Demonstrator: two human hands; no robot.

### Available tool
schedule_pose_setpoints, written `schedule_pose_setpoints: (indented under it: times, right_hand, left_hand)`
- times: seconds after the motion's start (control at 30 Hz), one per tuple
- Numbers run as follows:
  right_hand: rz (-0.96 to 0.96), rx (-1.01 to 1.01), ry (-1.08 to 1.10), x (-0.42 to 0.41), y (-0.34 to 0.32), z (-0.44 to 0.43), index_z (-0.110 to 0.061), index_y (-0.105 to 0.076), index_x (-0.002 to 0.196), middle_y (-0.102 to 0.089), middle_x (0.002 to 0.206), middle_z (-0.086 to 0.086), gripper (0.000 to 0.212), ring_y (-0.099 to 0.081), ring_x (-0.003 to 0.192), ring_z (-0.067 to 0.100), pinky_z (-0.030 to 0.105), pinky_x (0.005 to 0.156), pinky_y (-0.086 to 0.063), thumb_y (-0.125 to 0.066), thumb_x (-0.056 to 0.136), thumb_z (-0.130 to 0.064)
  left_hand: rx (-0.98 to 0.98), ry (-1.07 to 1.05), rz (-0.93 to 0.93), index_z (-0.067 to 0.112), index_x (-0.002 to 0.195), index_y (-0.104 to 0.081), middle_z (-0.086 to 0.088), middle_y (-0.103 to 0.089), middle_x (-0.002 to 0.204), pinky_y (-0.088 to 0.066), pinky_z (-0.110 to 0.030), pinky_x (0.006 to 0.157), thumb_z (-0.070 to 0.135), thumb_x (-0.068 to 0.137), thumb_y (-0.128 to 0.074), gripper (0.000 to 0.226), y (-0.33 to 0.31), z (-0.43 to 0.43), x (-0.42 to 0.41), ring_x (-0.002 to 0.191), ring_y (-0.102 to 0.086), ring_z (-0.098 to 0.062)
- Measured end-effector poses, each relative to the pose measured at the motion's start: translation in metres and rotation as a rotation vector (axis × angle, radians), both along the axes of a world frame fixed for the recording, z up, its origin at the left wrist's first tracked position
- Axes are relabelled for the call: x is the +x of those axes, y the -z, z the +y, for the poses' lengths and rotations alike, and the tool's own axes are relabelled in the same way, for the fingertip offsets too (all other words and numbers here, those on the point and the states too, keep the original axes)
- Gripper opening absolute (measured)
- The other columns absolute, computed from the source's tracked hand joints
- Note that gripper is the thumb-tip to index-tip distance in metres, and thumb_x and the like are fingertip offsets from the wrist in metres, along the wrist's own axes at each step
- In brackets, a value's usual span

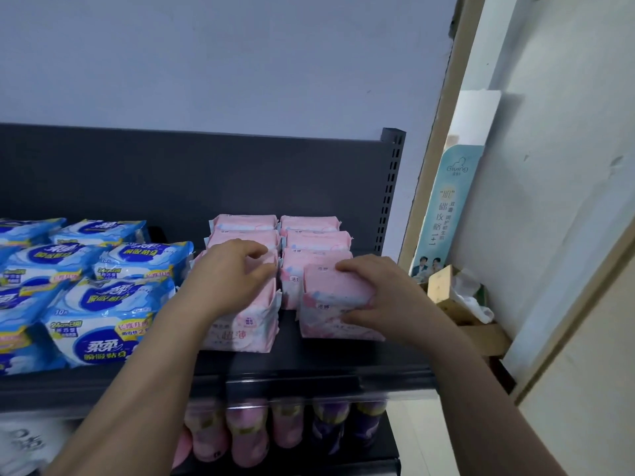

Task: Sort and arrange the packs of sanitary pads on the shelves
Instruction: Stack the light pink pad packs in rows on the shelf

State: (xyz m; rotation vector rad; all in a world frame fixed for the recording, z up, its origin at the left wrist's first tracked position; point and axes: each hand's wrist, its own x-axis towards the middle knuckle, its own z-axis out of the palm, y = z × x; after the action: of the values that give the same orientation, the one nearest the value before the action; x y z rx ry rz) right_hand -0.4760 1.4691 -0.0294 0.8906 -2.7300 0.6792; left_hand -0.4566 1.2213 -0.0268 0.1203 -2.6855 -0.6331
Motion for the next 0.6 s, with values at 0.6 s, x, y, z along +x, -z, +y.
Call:
schedule_pose_setpoints:
  times: [0.6]
  right_hand:
    - [0.178, 0.001, -0.074, 0.011, -0.005, -0.045, -0.033, -0.043, 0.142, -0.04, 0.148, -0.013, 0.061, -0.031, 0.136, 0.009, 0.026, 0.113, -0.017, -0.064, 0.087, -0.048]
  left_hand:
    - [-0.057, -0.013, 0.111, 0.02, 0.119, -0.067, 0.001, -0.067, 0.118, -0.044, -0.033, 0.092, 0.05, 0.084, -0.055, 0.048, -0.002, -0.018, 0.061, 0.111, -0.059, -0.022]
